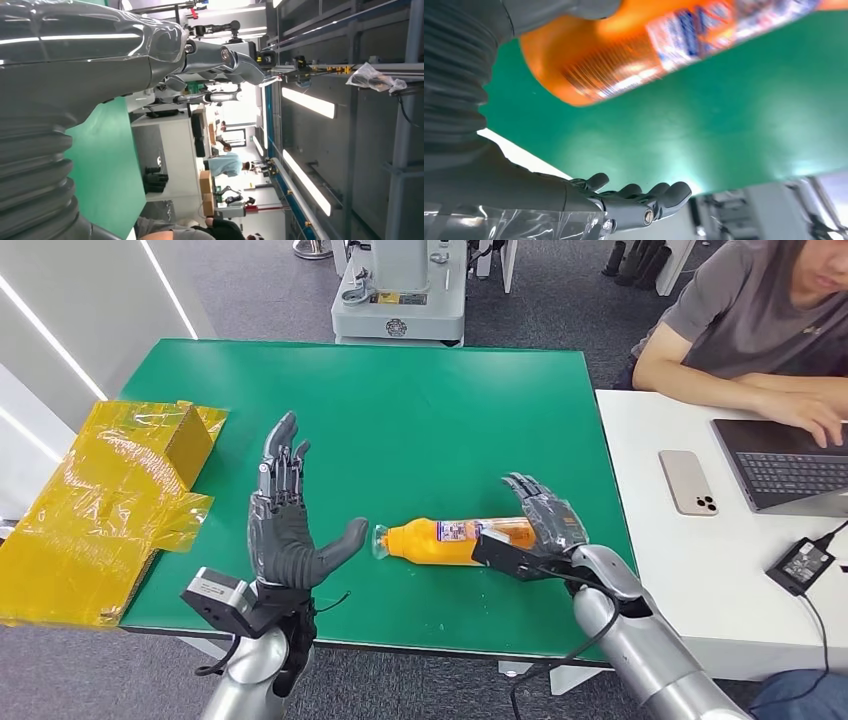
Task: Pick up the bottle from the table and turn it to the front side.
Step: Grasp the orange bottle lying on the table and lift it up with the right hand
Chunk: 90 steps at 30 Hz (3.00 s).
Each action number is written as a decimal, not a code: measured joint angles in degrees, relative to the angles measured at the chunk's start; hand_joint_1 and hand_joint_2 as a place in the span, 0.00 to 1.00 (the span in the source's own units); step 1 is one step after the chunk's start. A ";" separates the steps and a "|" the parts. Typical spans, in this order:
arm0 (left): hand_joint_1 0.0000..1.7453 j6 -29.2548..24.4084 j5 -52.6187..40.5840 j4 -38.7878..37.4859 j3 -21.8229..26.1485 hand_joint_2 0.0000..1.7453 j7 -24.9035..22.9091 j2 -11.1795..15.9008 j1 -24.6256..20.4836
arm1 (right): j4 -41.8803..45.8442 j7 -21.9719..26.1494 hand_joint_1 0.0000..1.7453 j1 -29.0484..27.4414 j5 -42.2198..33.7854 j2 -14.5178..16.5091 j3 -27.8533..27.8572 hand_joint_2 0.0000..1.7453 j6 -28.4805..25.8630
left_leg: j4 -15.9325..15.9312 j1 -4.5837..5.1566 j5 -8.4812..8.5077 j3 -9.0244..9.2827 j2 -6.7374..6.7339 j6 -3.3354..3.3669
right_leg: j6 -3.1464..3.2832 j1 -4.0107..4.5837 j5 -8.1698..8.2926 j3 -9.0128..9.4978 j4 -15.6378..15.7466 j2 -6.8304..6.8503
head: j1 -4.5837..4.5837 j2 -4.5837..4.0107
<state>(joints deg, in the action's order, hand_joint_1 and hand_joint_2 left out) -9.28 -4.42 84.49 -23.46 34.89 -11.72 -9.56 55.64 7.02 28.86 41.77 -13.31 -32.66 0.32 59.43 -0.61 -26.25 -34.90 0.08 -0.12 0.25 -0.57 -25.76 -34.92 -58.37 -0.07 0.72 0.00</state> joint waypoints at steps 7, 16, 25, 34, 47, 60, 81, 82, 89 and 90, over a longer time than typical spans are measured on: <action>0.00 0.59 -0.11 -0.52 0.11 1.00 0.63 -0.02 -0.23 | 1.58 2.53 0.00 -0.30 0.06 0.30 0.03 1.00 0.92 | 0.00 0.00 0.00 0.00 0.00 0.00 | 0.00 0.00 0.00 0.00 0.01 0.00 | 0.01 0.00; 0.00 0.87 -0.16 -0.55 0.12 1.00 0.63 -0.02 -0.74 | -1.00 2.87 0.00 -0.10 -0.06 0.45 0.03 1.00 3.12 | 0.00 0.00 0.00 0.00 0.01 0.00 | 0.00 0.00 0.00 0.00 0.01 0.00 | 0.00 0.00; 0.00 0.96 0.14 -0.99 0.11 1.00 0.44 -0.08 -1.71 | -8.02 3.03 0.00 0.75 -0.41 0.78 0.03 1.00 5.85 | 0.00 0.00 0.00 0.00 0.01 0.00 | 0.00 0.00 0.00 0.00 0.01 0.01 | 0.00 0.00; 0.00 0.96 0.16 -1.08 0.11 1.00 0.43 -0.39 -1.75 | -10.52 3.19 0.00 1.51 -0.42 0.80 0.03 1.00 5.95 | 0.00 0.00 0.00 0.00 0.00 0.00 | 0.00 0.00 0.00 0.00 0.01 0.00 | 0.00 0.00; 0.00 1.00 0.17 -1.10 0.11 1.00 0.42 -0.42 -1.75 | -11.56 3.16 0.00 1.90 -0.66 0.87 0.10 1.00 6.07 | 0.01 0.00 0.00 0.02 0.00 0.00 | 0.00 0.00 0.00 0.01 0.02 0.00 | 0.00 0.00; 0.00 0.68 0.23 -1.10 0.11 1.00 0.43 -0.37 -1.11 | -9.96 4.94 1.00 -1.89 2.51 0.90 2.96 1.00 -0.63 | 0.00 0.00 0.00 -0.01 0.01 0.00 | 0.00 0.00 0.00 0.01 0.02 0.02 | 0.00 0.00; 0.00 1.12 0.18 -1.10 0.11 1.00 0.61 -0.37 -0.88 | -8.46 5.42 0.00 -3.12 4.81 1.98 5.29 1.00 -1.50 | 0.00 0.00 0.00 -0.02 0.01 0.00 | 0.00 0.00 0.00 0.00 0.01 0.01 | 0.00 0.00; 0.00 1.14 0.18 -1.10 0.11 1.00 0.61 -0.37 -0.84 | -8.30 5.35 0.00 -3.18 4.81 2.02 5.45 1.00 -1.50 | 0.00 0.00 0.00 -0.02 0.01 0.00 | 0.00 0.00 0.00 0.00 0.01 0.01 | 0.00 0.00; 0.00 1.22 0.17 -1.10 0.11 1.00 0.62 -0.37 -0.74 | -7.70 5.28 0.00 -3.35 4.86 2.13 5.78 1.00 -1.50 | 0.00 0.00 0.00 -0.02 0.01 0.00 | 0.00 0.00 0.00 0.00 0.01 0.02 | 0.00 0.00; 0.00 1.22 0.18 -1.10 0.12 1.00 0.62 -0.37 -0.74 | -7.43 5.20 0.00 -3.40 4.97 2.14 5.78 1.00 -1.49 | 0.00 0.00 0.00 -0.02 0.01 0.00 | 0.00 0.00 0.00 0.00 0.01 0.02 | 0.00 0.00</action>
<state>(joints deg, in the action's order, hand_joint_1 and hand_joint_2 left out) -8.07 -4.24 83.38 -23.34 35.51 -12.09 -10.29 48.20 12.22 25.46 46.73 -11.17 -26.88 -1.16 59.43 -0.61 -26.25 -34.92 0.09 -0.12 0.25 -0.57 -25.76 -34.92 -58.36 -0.05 0.72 0.00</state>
